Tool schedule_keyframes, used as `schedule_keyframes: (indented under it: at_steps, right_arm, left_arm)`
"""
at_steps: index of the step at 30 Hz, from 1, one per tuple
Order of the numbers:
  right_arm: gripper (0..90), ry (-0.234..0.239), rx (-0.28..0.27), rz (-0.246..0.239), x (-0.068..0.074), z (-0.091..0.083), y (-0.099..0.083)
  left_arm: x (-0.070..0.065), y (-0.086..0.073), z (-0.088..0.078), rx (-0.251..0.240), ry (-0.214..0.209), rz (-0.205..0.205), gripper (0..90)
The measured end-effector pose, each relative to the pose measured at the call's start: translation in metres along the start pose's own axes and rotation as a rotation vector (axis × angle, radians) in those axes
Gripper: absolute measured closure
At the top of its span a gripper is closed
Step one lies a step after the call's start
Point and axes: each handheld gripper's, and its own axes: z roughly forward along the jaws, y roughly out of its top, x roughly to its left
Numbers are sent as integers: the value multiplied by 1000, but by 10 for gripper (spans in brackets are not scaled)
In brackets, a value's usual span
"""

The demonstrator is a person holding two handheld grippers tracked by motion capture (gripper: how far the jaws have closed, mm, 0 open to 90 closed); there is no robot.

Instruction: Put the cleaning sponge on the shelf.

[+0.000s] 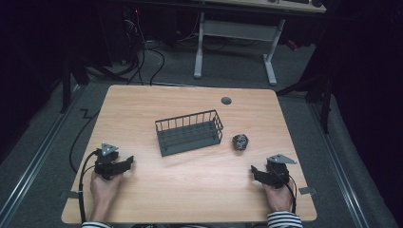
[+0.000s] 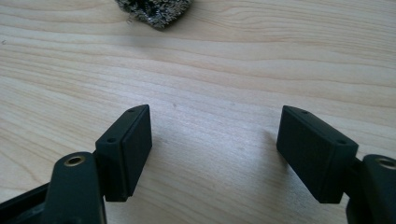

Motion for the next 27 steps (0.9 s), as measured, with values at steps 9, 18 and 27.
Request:
schedule_keyframes:
  at_steps: [9,18,27]
  right_arm:
    - [265,49,-43,-36,11,-6,17]
    - [218,101,-59,-43,23,-2,44]
    - [200,87,-53,-39,25,11,66]
  left_arm:
    - [-2,-1,0,-2,16,17,328]
    - [-3,-1,1,1,15,19,309]
    - [-3,-1,1,1,15,18,307]
